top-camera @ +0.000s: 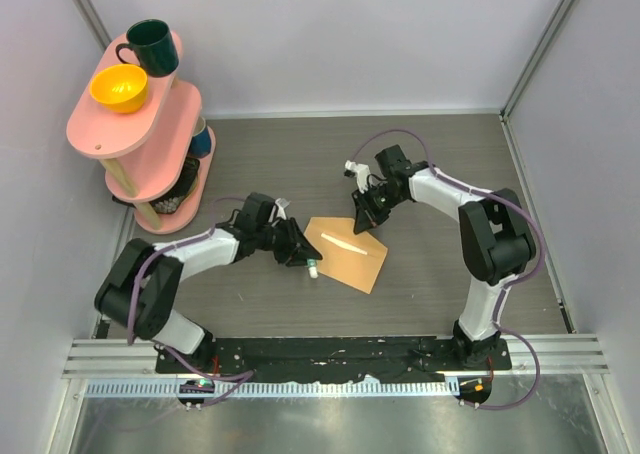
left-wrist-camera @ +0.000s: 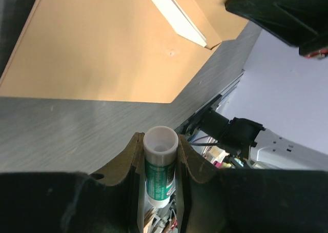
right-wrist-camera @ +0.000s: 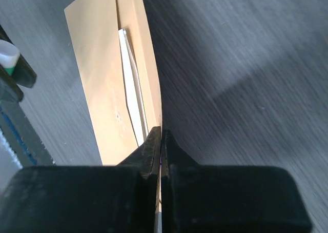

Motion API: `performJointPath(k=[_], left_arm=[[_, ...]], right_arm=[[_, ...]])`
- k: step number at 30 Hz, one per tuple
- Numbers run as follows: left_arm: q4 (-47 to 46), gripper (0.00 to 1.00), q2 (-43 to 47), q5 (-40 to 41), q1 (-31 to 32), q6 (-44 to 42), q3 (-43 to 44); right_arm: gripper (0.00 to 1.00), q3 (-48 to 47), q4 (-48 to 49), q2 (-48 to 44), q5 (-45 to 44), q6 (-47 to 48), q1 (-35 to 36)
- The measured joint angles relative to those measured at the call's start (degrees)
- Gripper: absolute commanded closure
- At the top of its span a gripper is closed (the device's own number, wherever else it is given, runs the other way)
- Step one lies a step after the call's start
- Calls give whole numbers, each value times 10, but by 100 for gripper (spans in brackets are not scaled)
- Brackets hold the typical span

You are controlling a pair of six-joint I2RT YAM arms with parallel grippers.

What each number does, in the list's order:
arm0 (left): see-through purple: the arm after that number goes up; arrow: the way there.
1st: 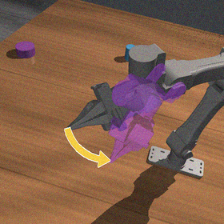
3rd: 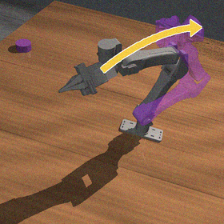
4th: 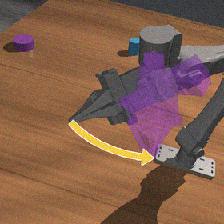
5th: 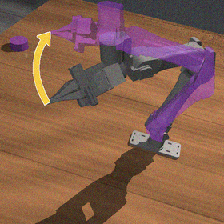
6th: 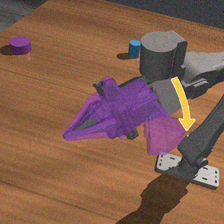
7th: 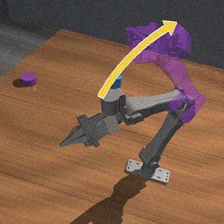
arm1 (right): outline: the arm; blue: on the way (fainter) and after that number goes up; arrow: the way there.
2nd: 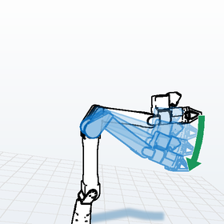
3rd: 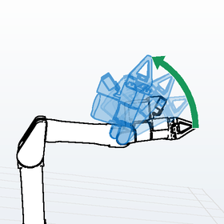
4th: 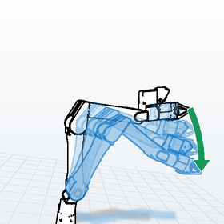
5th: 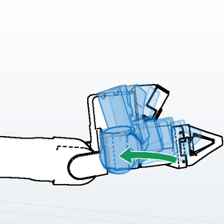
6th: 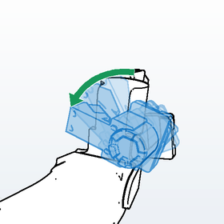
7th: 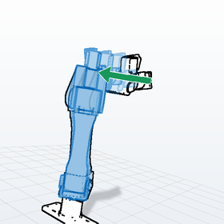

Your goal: Place the letter into the envelope and seal it

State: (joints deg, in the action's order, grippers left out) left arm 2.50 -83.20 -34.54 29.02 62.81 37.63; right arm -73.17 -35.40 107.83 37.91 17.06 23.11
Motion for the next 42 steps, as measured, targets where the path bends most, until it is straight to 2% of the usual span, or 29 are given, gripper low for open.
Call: performJointPath(k=[5,10,17,18,21,29,36,42], left_arm=[[-31,100,-95,-17,0,0,63],[-46,100,-153,-28,1,-4,94],[-20,100,-187,-28,2,-31,109],[-17,100,-187,-28,2,-33,110],[-13,100,-191,-26,2,-39,112],[2,100,-204,-21,2,-48,113],[6,100,-206,-19,2,-49,118],[6,100,-207,-19,2,-49,118]], right_arm=[[99,32,43,-27,-38,-16,-1],[99,58,61,-27,-71,-30,-1],[99,80,84,-46,-110,-38,-1],[97,82,85,-49,-111,-39,-1],[82,84,87,-60,-107,-40,-1],[69,83,39,-64,-39,-20,0],[52,77,10,-43,5,-24,12],[47,69,-3,-17,30,-42,20]])
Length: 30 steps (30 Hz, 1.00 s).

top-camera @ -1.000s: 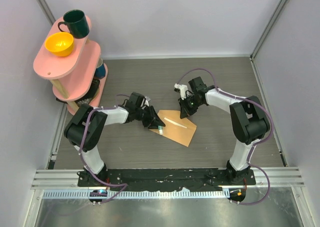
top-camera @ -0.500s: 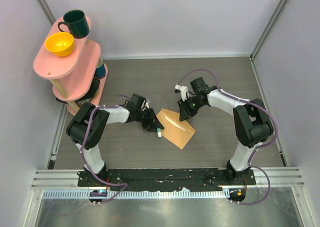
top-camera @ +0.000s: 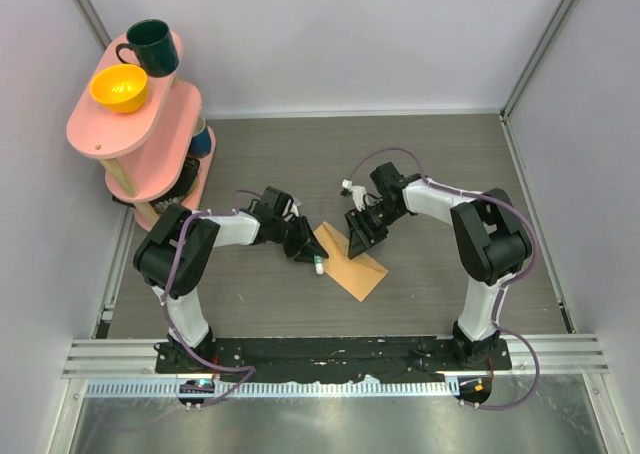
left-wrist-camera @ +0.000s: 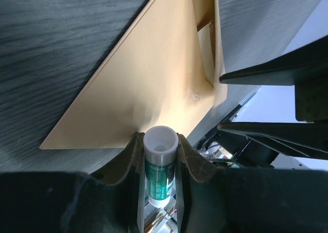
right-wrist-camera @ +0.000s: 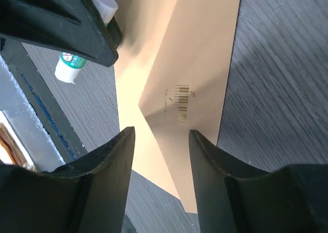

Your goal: Place the letter into the envelope and seal it

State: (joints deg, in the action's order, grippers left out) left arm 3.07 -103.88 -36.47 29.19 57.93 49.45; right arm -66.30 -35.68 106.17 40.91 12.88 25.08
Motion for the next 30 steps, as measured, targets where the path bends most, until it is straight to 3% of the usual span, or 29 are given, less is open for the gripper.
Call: performJointPath(k=[4,7,10,13,22,30], left_arm=[[0,100,0,0,0,0,0],[0,100,0,0,0,0,0],[-2,100,0,0,0,1,0],[-26,100,1,-4,0,7,-7],[-151,100,34,-29,35,60,-23],[-190,100,2,-25,64,83,-22]], right_arm=[[47,-4,-1,27,10,-17,0],[53,-10,-4,37,19,-34,-2],[81,-13,-2,45,17,-47,-2],[99,-13,2,58,6,-62,-1],[99,-13,4,60,-10,-88,0],[99,-13,5,60,-13,-100,0]])
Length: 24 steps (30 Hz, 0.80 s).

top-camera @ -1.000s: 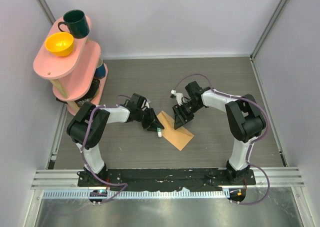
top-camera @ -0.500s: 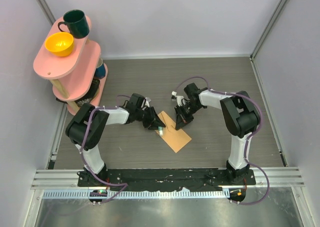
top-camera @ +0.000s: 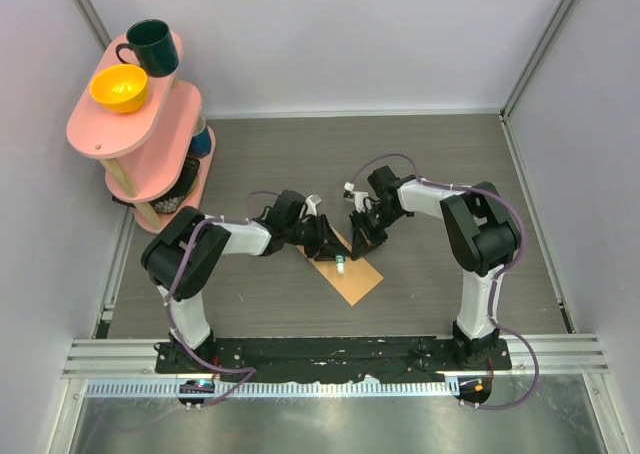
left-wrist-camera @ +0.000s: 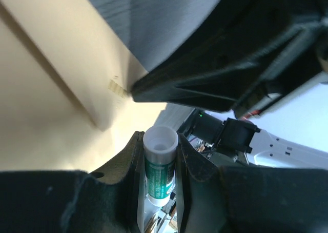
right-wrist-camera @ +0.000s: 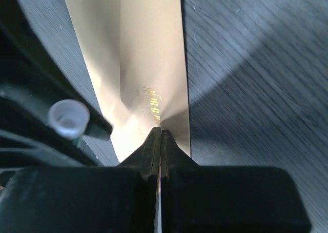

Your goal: Place the letter into the envelope and seal it

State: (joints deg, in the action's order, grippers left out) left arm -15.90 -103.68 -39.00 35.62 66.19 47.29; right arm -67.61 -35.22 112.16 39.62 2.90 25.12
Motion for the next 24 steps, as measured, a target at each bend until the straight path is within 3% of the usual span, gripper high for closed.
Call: performJointPath(k=[14,18,24], left_arm=[[20,100,-45,39,4,-10,10],[24,100,-34,49,4,-14,2],[27,100,-33,49,4,-20,3]], right_arm=[[99,0,0,0,-1,-2,0],[92,-3,-7,-2,-3,0,1],[91,13,-25,-52,-5,-2,3]])
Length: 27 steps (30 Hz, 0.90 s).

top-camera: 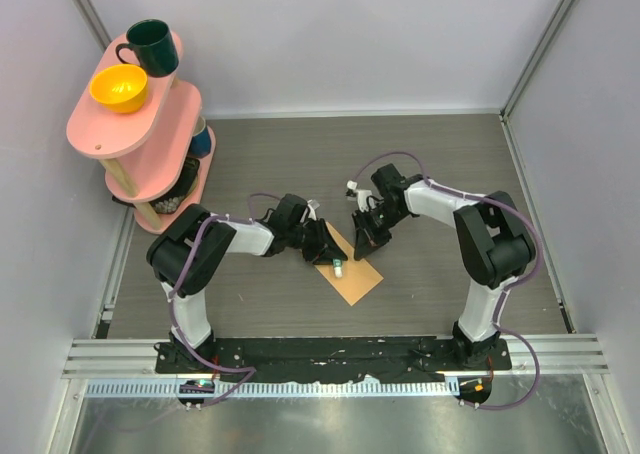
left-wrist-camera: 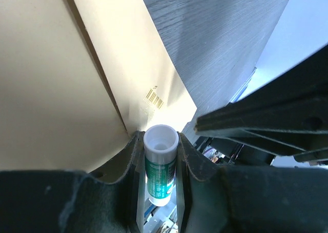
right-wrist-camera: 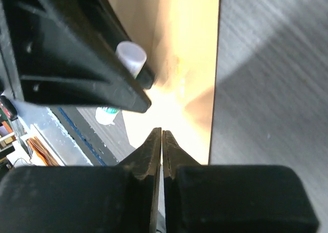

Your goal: Place the letter into the envelope and seal it

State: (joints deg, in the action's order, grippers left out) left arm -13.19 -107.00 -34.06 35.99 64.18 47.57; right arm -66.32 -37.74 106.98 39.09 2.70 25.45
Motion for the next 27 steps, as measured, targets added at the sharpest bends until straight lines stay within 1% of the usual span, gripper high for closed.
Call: performJointPath(k=[4,11,18,23,27], left_arm=[[4,100,0,0,0,-2,2],[2,100,0,0,0,-3,2],[-24,100,7,-8,10,-3,-5],[-42,100,4,-21,30,-2,20],[-60,100,-17,-24,36,-2,39]], right_arm=[[91,23,-8,-29,-3,3,1],[94,40,-14,3,-27,2,1],[96,40,-13,4,-30,0,1],[96,38,-15,8,-30,0,1],[96,36,-18,10,-30,0,1]])
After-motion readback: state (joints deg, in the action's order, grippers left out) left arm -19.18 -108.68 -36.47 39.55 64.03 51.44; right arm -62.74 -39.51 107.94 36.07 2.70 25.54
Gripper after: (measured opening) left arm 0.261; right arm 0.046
